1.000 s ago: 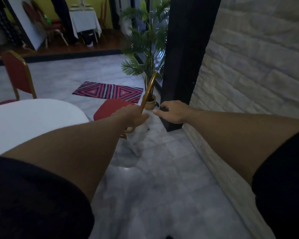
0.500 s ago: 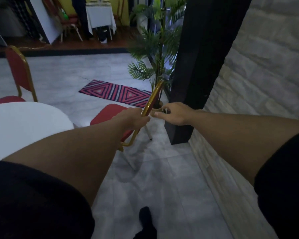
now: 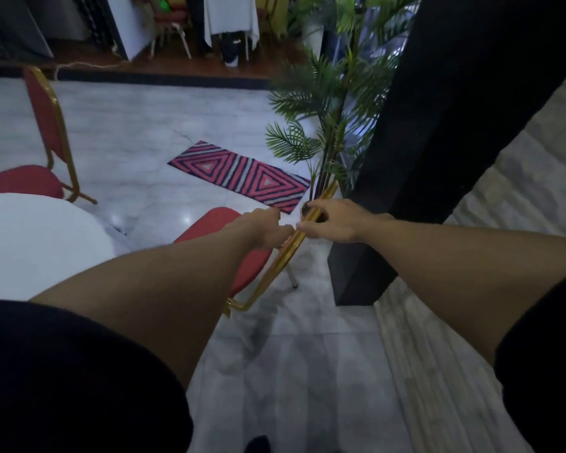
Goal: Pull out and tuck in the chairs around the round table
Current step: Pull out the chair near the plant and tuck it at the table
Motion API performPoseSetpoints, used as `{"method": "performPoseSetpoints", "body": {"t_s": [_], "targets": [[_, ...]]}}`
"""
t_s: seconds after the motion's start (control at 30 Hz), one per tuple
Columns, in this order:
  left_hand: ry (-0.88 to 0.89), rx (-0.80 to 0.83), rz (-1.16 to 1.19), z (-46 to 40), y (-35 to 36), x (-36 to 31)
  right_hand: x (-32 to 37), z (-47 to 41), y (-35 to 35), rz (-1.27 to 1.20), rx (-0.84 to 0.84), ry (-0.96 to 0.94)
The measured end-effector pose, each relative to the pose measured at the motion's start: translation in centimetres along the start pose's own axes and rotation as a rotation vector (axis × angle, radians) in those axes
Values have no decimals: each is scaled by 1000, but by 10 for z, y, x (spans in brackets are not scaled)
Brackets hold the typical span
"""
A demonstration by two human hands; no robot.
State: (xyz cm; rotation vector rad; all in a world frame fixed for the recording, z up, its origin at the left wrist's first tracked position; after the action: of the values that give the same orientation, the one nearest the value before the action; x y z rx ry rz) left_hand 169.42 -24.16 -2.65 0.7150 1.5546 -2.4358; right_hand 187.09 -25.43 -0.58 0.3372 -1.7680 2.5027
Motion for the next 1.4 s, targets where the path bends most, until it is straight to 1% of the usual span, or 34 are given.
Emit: {"method": "performPoseSetpoints", "body": {"t_s": [0.13, 0.3, 0.47, 0.6, 0.67, 0.77, 0.87, 1.0, 1.17, 1.4], "targets": [[-63, 14, 74, -34, 11, -9, -35, -54, -6, 19, 61, -34], [-199, 32, 150, -79, 27, -16, -66, -121, -7, 89, 153, -156], [-333, 9, 238, -123, 52, -29, -102, -190, 5, 380, 249, -293], [-418, -3, 297, -148, 78, -31, -118, -219, 16, 486, 254, -463], [-432, -30, 326, -156, 92, -28, -119, -231, 18, 505, 237, -530], [-462, -114, 389, -162, 109, -22, -114, -240, 25, 488, 216, -636], [-488, -107, 406, -164, 114, -16, -106, -247, 30, 483, 229, -700], [-507, -70, 391, -161, 111, -14, -104, -256, 36, 509, 243, -701], [-553, -83, 381, -158, 99, -4, -86, -267, 37, 532, 230, -691], [-593, -129, 418, -160, 87, 16, -50, -295, 37, 588, 235, -783]]}}
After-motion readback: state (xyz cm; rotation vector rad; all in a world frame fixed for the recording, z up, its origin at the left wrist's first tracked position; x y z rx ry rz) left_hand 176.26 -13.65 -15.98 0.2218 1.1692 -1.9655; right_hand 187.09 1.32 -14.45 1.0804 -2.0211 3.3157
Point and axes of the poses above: each hand's wrist, its own z-axis away from the middle knuckle, its own y-axis out of the palm, x = y × z, the point moved 5 cm from there along -z, towards the middle knuckle, and after that the axes turned 8 degrees about z, right-handed, at the moved point
